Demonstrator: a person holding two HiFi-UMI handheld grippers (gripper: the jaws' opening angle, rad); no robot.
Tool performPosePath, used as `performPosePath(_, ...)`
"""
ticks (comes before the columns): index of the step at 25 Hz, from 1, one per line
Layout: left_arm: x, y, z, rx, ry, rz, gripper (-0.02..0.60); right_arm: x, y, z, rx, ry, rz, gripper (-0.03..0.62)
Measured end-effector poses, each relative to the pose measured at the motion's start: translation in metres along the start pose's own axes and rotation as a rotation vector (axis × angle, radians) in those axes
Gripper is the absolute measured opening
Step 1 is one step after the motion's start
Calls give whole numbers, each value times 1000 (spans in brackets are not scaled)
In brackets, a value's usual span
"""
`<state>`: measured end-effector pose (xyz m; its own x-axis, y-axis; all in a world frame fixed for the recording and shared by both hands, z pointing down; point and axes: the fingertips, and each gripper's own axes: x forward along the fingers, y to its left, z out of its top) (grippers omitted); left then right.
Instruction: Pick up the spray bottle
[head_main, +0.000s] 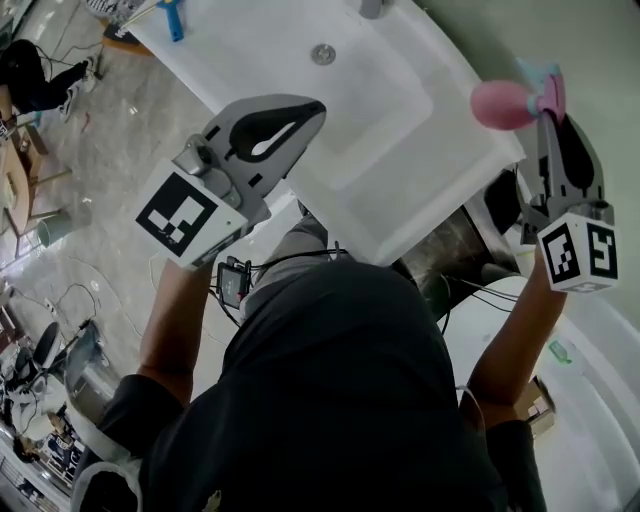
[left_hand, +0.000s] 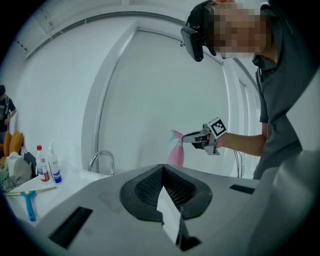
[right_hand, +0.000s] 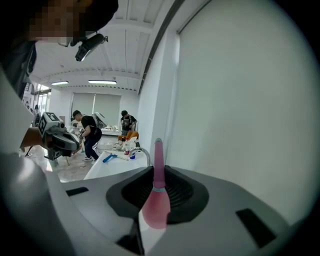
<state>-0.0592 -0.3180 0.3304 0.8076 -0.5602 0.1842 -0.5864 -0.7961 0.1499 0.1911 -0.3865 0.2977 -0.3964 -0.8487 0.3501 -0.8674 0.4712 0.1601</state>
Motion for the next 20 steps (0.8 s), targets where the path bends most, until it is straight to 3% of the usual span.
performPosePath(2,-1,1,11,1,-12,-12,3,-11,2,18,-5,-32,-14,72)
performPosePath(6,-3,18,-4,5,-7,-49,3,-7,18,20,-2,-46,-43,72)
performPosePath(12,2,-14,11,11,-18,-132,3,-60,17,35,-8,-29,-104,72)
performPosePath(20,37,78,-34,-17,5,-159,3,44,16,-14,61,46,-112,74)
